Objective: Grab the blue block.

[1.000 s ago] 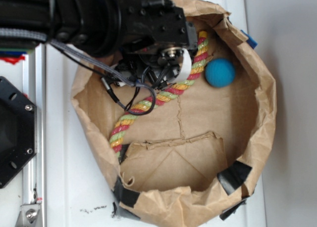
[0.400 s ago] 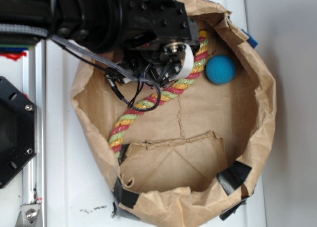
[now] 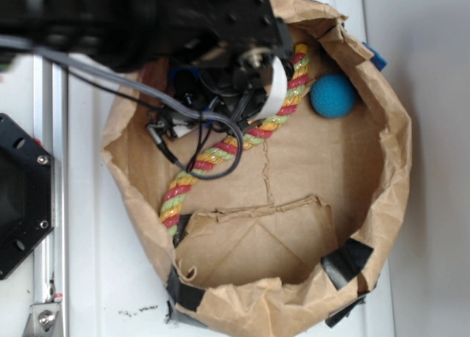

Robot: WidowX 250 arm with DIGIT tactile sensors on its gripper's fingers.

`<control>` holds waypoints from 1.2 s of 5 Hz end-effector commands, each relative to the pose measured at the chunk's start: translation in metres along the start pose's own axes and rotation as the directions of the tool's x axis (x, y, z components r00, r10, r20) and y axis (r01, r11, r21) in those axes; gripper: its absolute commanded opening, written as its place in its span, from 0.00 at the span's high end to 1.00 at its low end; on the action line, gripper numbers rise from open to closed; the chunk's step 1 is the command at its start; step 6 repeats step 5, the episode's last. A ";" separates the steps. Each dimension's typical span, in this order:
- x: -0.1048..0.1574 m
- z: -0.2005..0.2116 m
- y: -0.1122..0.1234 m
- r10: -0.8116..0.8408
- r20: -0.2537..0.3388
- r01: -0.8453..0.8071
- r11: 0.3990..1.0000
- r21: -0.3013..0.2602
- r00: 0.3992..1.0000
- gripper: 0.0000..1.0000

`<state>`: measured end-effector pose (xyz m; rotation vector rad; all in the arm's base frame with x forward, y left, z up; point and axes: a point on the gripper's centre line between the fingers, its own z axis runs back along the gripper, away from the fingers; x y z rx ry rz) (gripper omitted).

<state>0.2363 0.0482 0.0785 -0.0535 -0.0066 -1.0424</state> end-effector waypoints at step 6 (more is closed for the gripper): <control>0.061 0.074 -0.015 0.479 0.271 -0.491 0.871 -0.027 0.835 1.00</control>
